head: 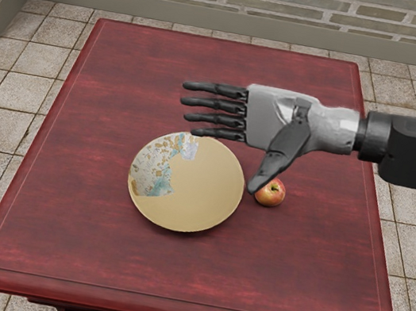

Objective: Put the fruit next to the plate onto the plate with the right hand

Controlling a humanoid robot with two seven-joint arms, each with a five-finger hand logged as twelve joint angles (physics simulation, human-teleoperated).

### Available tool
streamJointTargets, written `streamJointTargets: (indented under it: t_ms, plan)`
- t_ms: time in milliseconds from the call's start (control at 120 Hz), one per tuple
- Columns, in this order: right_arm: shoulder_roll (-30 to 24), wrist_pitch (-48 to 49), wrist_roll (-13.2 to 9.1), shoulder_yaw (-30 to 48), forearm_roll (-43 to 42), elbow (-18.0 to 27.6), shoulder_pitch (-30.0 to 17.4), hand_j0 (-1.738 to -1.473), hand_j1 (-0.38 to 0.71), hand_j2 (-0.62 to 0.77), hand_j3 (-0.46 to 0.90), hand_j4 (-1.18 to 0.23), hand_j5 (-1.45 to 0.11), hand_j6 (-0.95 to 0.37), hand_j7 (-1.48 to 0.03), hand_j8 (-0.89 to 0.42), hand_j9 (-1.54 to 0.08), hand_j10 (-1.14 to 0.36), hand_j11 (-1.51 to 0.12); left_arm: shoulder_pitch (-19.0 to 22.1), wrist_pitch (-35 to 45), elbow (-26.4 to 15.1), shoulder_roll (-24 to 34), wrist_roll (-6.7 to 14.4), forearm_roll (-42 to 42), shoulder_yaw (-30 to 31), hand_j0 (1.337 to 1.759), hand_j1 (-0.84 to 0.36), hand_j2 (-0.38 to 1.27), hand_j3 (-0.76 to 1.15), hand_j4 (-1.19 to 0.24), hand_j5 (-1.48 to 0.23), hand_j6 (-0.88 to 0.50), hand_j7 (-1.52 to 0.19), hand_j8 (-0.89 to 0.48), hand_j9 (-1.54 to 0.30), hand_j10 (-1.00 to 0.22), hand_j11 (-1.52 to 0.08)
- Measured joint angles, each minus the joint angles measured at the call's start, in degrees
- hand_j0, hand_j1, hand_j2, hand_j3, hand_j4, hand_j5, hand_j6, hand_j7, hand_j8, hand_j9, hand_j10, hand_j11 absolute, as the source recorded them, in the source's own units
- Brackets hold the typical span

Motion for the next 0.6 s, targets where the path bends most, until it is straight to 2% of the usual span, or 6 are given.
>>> streamJointTargets:
  t_ms: [167, 358, 508, 600]
  plan:
    - [-0.54, -0.52, 0.11, 0.81, -3.18, 0.62, 0.69, -1.658, -0.31, -0.01, 0.0, -0.03, -0.05, -0.03, -0.05, -0.03, -0.05, -0.03, -0.05, 0.0, -0.01, 0.01, 0.0, 0.03, 0.0, 0.0, 1.658, 0.06, 0.05, 0.0, -0.24, -0.32, -0.24, -0.32, -0.24, -0.32, -0.24, -0.32]
    - [-1.06, -16.88, 0.0, 1.04, -28.32, 2.25, 3.73, -1.658, -0.31, -0.01, 0.0, -0.04, -0.05, -0.04, -0.05, -0.04, -0.05, -0.04, -0.05, 0.0, -0.01, 0.0, 0.0, 0.01, 0.0, 0.0, 1.658, 0.06, 0.05, 0.0, -0.24, -0.32, -0.24, -0.32, -0.24, -0.32, -0.24, -0.32]
    - [-0.98, -27.89, -7.55, -3.31, -42.64, 6.88, 4.68, -1.658, -0.31, -0.01, 0.0, -0.04, -0.05, -0.04, -0.05, -0.04, -0.05, -0.04, -0.05, 0.0, -0.01, -0.01, 0.0, 0.0, 0.0, 0.0, 1.658, 0.06, 0.05, 0.0, -0.24, -0.32, -0.24, -0.32, -0.24, -0.32, -0.24, -0.32]
    - [-0.27, -36.41, -10.17, -11.84, -46.2, 8.93, 7.57, -1.658, -0.31, -0.01, 0.0, -0.04, -0.05, -0.04, -0.05, -0.04, -0.05, -0.04, -0.05, 0.0, -0.01, -0.01, 0.0, 0.01, 0.0, 0.0, 1.658, 0.06, 0.05, 0.0, -0.24, -0.32, -0.24, -0.32, -0.24, -0.32, -0.24, -0.32]
